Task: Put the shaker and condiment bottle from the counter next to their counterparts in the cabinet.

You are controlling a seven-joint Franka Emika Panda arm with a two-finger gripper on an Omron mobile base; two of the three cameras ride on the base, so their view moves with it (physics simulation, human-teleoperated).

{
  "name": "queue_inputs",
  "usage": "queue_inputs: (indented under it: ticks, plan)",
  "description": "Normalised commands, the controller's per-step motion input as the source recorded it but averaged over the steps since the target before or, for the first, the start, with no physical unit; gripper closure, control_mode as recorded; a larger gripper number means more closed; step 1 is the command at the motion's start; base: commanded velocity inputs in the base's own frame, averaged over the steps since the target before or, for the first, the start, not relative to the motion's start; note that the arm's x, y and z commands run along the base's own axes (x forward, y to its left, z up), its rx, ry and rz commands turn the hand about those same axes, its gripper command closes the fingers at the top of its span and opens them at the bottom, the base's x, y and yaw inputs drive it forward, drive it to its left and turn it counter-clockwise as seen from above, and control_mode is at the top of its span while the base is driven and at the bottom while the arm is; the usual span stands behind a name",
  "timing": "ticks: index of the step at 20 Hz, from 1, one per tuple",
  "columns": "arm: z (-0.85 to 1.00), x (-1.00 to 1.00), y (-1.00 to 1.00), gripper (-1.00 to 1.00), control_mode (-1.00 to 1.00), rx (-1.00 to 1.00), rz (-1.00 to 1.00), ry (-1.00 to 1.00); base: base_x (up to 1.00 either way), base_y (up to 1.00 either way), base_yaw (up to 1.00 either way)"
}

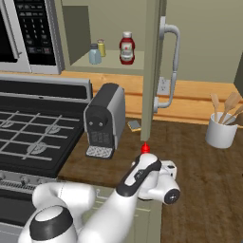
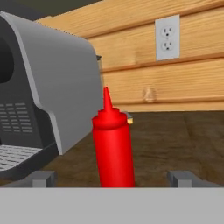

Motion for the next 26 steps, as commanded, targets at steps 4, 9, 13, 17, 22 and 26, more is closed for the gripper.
queue_inputs:
  ticks: [4, 9, 13, 17, 22, 26]
  plan:
    - [-0.07, 0.18, 0.0, -1.0, -1.0, 0.0, 0.0, 0.0, 0.0, 0.0, 0.0]
    - [-0.06, 0.18, 0.0, -1.0, -1.0, 0.0, 0.0, 0.0, 0.0, 0.0, 0.0]
    - [-0.1, 0.09, 0.0, -1.0, -1.0, 0.0, 0.0, 0.0, 0.0, 0.0, 0.0]
    - [-0.14, 0.1, 0.0, -1.0, -1.0, 0.0, 0.0, 0.0, 0.0, 0.0, 0.0]
    - [-0.15, 0.16, 0.0, -1.0, -1.0, 0.0, 0.0, 0.0, 0.0, 0.0, 0.0]
    - [-0.13, 0.16, 0.02, -1.0, -1.0, 0.0, 0.0, 0.0, 0.0, 0.0, 0.0]
